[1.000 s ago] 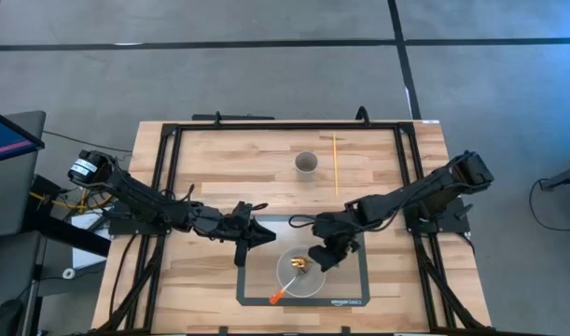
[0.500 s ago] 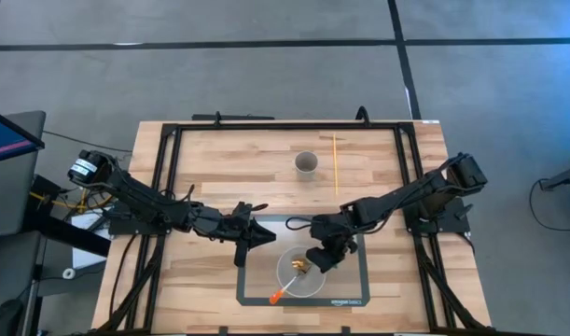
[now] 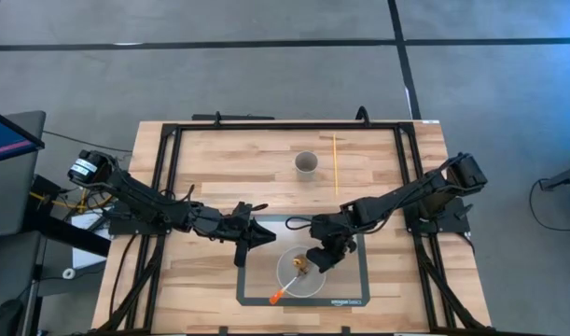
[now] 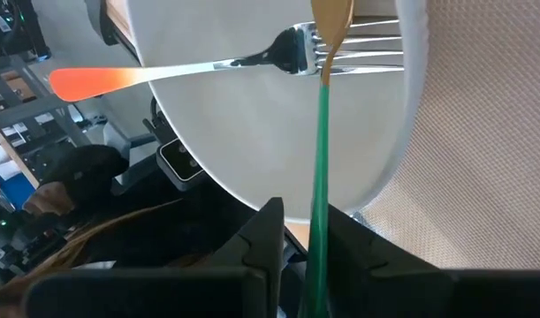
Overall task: Pick & Place Utensil
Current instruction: Put the green spoon into the gray bowl on the brown mat
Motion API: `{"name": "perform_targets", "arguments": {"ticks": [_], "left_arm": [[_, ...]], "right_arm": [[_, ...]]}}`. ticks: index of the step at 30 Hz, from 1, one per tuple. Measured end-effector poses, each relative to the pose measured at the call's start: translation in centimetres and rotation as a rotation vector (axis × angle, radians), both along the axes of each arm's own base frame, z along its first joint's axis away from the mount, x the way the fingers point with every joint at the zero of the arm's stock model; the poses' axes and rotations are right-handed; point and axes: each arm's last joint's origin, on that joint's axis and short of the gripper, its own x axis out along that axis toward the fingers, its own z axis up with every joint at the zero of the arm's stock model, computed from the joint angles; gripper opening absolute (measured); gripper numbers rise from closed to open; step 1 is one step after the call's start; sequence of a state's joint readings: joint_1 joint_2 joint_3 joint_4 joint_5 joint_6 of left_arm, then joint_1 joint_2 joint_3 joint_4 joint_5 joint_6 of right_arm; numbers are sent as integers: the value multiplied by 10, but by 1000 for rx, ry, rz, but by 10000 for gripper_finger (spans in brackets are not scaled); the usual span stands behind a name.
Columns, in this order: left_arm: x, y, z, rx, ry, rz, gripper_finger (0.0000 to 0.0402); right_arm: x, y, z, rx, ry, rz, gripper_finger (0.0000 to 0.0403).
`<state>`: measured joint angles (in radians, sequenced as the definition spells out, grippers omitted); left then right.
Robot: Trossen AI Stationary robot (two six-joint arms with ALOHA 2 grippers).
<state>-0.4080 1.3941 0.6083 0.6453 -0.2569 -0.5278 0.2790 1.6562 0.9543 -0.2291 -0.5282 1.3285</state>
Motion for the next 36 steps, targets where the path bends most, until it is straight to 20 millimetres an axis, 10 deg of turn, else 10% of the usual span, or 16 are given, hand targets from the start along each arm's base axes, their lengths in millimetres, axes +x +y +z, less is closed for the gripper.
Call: {"name": "perform_targets", "arguments": {"ticks": [36], "left_arm": [[0,0,0,1,2,0,44]], "right_arm": [[-16,39,2,59,50,109,59]]}}
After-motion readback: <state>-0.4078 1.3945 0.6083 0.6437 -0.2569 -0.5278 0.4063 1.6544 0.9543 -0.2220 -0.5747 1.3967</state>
